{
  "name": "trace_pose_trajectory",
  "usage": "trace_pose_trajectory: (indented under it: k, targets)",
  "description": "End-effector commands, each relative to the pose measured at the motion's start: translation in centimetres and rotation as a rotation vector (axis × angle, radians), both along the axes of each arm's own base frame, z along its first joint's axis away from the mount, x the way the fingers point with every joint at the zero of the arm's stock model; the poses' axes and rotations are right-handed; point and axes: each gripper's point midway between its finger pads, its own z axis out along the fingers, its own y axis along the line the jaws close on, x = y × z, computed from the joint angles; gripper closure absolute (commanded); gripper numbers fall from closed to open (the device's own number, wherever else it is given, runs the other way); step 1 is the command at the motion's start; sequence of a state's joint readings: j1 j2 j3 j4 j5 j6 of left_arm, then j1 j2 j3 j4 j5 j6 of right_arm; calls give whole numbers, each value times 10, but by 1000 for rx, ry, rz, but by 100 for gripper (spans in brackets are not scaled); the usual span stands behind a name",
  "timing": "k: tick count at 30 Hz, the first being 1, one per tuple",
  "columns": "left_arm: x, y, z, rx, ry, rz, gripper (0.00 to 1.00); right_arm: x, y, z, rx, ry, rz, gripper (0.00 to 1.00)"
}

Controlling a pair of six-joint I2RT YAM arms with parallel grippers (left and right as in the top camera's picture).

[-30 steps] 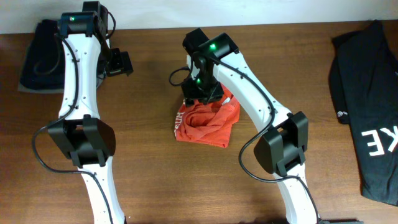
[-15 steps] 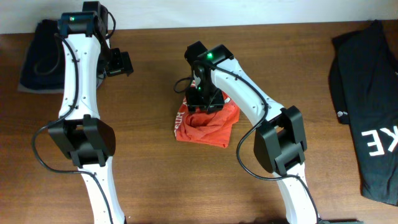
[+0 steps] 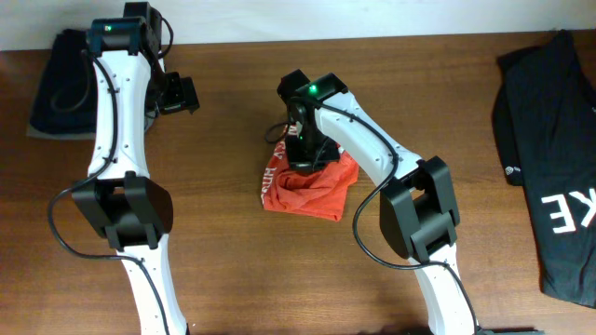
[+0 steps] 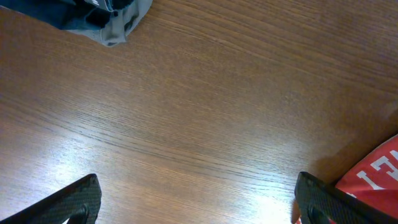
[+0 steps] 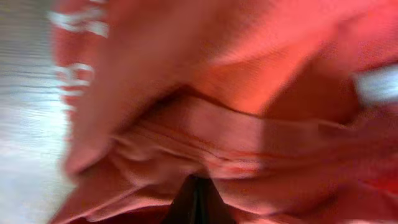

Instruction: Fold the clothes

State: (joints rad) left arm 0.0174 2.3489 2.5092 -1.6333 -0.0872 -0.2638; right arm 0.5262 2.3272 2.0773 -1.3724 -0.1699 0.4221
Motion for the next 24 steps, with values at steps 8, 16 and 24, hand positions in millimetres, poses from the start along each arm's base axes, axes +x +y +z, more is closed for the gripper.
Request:
trace_pose_trajectory:
  k: [8, 16, 24]
  targets:
    - [-2, 2, 1, 14, 2, 12, 1, 18, -26, 41, -94, -147, 29, 87]
    - [-2, 2, 1, 14, 3, 12, 1, 27, -8, 37, 6, -193, 290, 26]
    - [-2, 2, 1, 14, 3, 12, 1, 15, 12, 18, 134, -149, 449, 42]
